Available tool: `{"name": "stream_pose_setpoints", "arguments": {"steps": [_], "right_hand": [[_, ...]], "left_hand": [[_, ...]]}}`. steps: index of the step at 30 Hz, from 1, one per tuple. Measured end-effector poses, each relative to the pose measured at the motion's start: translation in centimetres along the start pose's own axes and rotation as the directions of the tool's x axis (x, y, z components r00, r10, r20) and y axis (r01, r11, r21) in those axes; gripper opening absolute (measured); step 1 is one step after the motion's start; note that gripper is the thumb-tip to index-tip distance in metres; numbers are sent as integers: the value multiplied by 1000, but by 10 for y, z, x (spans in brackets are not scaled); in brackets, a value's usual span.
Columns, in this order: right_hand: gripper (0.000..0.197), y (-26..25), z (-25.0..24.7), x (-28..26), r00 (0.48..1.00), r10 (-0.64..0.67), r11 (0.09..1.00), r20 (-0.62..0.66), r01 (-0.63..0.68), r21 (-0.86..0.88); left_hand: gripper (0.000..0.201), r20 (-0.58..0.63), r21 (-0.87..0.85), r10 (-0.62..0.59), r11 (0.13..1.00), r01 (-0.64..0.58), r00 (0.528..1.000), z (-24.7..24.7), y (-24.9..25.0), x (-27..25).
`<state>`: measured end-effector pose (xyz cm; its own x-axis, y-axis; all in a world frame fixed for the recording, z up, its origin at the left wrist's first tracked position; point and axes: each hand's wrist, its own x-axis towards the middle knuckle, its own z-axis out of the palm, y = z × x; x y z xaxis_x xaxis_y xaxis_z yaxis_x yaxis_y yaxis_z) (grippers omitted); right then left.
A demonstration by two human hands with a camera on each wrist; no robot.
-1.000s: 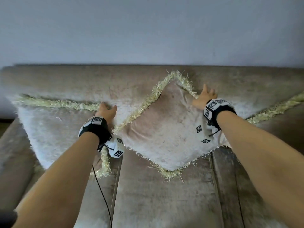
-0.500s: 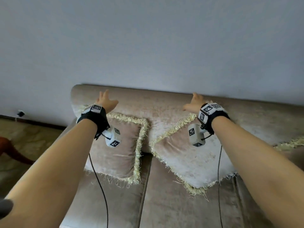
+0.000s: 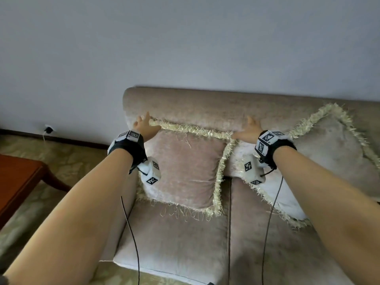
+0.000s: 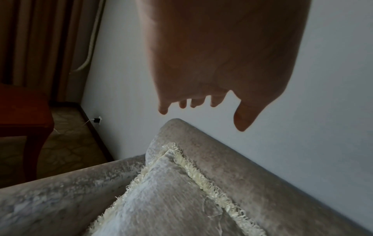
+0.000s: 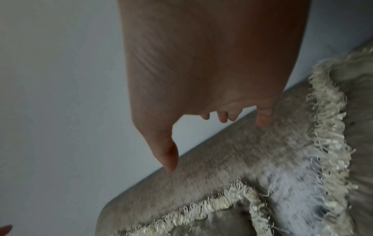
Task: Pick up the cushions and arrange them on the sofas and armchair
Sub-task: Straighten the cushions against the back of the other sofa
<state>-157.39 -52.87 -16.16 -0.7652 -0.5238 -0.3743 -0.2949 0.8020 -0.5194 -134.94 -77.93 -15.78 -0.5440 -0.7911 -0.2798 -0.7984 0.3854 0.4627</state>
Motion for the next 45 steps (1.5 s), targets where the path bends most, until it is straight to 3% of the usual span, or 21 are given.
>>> {"name": "stream_pose_setpoints", "arguments": {"steps": [5,11,14,18,22,25,26,29,32,35,37,42,45], "right_hand": [[117,-11,56,39,996,37,999,76,-39,22],[133,-2,115,109,981,170,969,90,-183,163],[154,22,151,141,948,297,935,115,-313,168],[157,64,208,175,874,465,860,140,-483,166],[118,59,229,164,805,583,785,106,-593,180],[118,69,250,174,806,569,799,164,-589,122],[102,69,256,177,812,545,816,209,-571,89],[10,64,263,189,851,460,862,255,-496,100],[27,63,272,198,865,446,863,232,-484,146],[26,65,273,195,860,468,870,204,-489,69],[26,55,262,191,861,454,876,228,-478,63],[7,-21,183,173,926,368,929,85,-369,-3],[21,-76,128,161,961,276,960,-22,-277,-41]], "left_hand": [[82,83,87,-45,996,37,996,18,-41,51],[80,126,215,-61,976,33,990,38,-68,125],[86,204,152,-112,985,82,973,49,-90,157],[94,171,165,-85,985,57,982,68,-107,187],[103,111,146,8,989,-25,994,88,-119,225],[93,87,312,203,924,-220,975,103,-117,264],[91,105,352,251,895,-273,962,107,-116,272],[79,76,398,288,869,-294,955,126,-115,285],[47,65,468,269,842,-267,961,137,-117,284],[22,92,354,219,905,-237,971,130,-115,285],[25,61,253,170,951,-180,984,111,-113,283],[35,34,172,-3,985,-3,999,51,-128,258],[49,71,122,-81,990,72,994,31,-139,228]]}}
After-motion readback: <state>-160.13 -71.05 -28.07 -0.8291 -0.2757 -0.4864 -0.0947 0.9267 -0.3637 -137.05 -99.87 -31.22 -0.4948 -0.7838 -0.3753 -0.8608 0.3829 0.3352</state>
